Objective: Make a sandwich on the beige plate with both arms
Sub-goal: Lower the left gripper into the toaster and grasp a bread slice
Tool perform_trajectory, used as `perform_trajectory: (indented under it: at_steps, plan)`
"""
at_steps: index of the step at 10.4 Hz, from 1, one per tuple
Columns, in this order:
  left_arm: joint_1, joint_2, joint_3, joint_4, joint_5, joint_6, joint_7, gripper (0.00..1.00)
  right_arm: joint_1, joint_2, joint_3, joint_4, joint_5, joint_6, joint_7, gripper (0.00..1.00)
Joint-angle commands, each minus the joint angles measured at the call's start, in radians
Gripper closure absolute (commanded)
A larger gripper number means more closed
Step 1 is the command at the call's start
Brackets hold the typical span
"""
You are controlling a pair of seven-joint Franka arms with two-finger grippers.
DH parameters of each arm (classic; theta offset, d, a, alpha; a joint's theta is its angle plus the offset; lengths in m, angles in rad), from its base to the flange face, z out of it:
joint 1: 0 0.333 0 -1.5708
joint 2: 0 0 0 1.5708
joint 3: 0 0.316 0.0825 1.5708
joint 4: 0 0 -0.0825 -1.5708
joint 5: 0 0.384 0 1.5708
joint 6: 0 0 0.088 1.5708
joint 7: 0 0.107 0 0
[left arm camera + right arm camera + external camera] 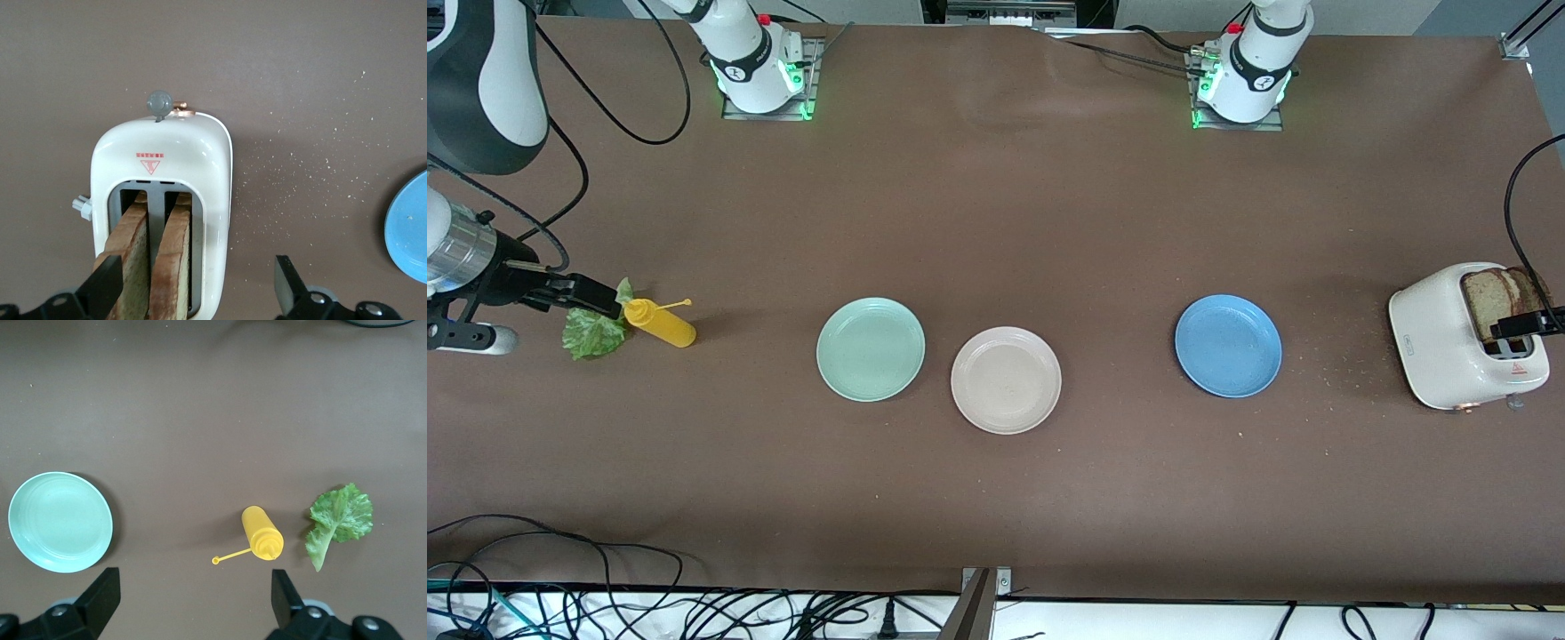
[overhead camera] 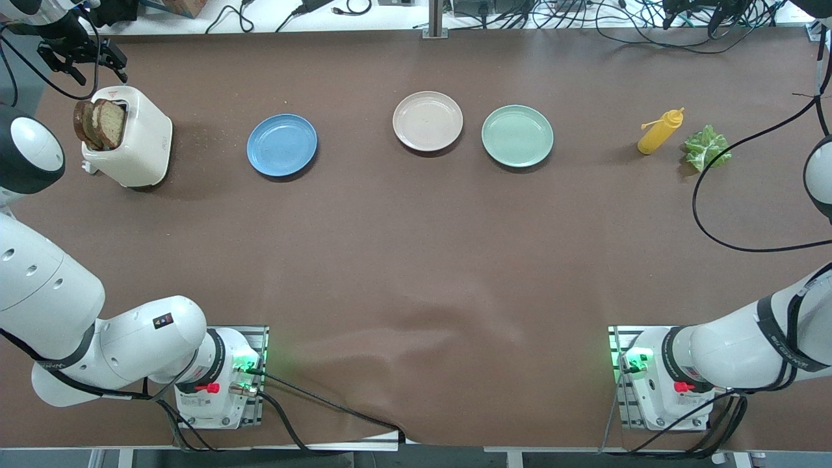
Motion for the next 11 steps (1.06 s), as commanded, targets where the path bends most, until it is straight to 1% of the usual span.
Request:
perform_trajectory:
  at_steps: [1,3,5,7,10,11]
  plan:
    - [0.01,-0.061,-0.01,-0.121,0.015,0.088,-0.003,0.0,-0.007,0.001,0.003,0.004,0.02,0.002,-0.018,0.0]
    - [0.013,-0.083,-0.01,-0.17,0.018,0.122,-0.003,0.0,-0.007,0.002,0.003,0.004,0.02,0.002,-0.018,0.0]
    - [0.026,-0.092,-0.01,-0.192,0.018,0.136,-0.001,0.0,-0.006,0.001,0.003,0.005,0.02,0.001,-0.018,0.0]
    - [0.034,-0.138,-0.01,-0.288,0.021,0.219,-0.001,0.0,-0.006,0.001,0.004,0.004,0.02,0.001,-0.017,0.0]
    - [0.048,-0.19,-0.01,-0.386,0.021,0.26,-0.003,0.0,-0.006,0.002,0.004,0.004,0.021,0.004,-0.015,0.0]
    - [0.057,-0.21,-0.01,-0.423,0.022,0.285,0.0,0.05,-0.003,0.001,0.006,0.003,0.022,-0.002,-0.012,0.0]
